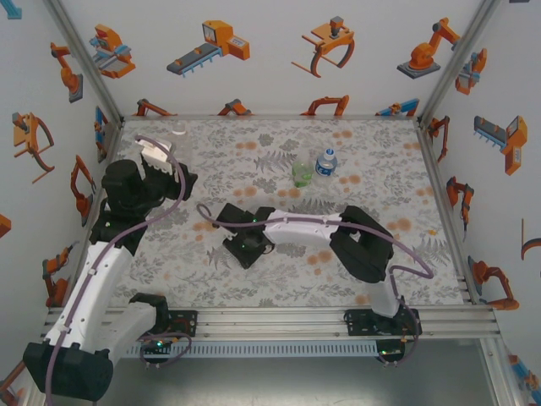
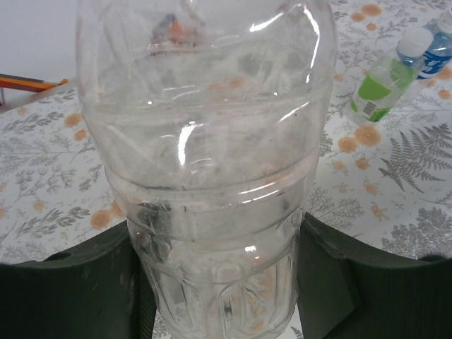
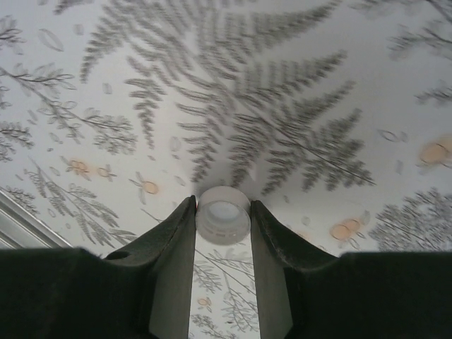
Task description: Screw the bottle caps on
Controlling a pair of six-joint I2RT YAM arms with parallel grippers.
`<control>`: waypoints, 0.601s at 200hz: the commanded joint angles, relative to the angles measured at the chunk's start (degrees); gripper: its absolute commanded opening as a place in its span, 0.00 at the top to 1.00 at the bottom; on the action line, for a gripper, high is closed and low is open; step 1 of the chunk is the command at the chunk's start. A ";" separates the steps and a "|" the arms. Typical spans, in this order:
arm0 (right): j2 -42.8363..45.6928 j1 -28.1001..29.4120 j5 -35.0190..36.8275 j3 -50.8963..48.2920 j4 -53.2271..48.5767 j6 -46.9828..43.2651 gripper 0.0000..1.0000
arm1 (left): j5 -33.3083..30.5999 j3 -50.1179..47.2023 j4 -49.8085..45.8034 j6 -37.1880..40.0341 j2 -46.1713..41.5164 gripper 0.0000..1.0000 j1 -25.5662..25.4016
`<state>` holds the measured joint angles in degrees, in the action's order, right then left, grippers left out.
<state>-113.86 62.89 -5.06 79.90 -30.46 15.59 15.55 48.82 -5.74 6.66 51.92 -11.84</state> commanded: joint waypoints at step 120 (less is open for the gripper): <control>19.77 -26.87 3.15 -23.74 7.18 9.22 0.72 | 27.83 7.12 -2.34 -2.62 15.74 1.00 -5.15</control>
<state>-96.20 37.36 -3.31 58.85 -24.88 22.48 38.44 53.49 -6.22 3.14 67.11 -14.74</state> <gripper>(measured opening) 0.343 0.594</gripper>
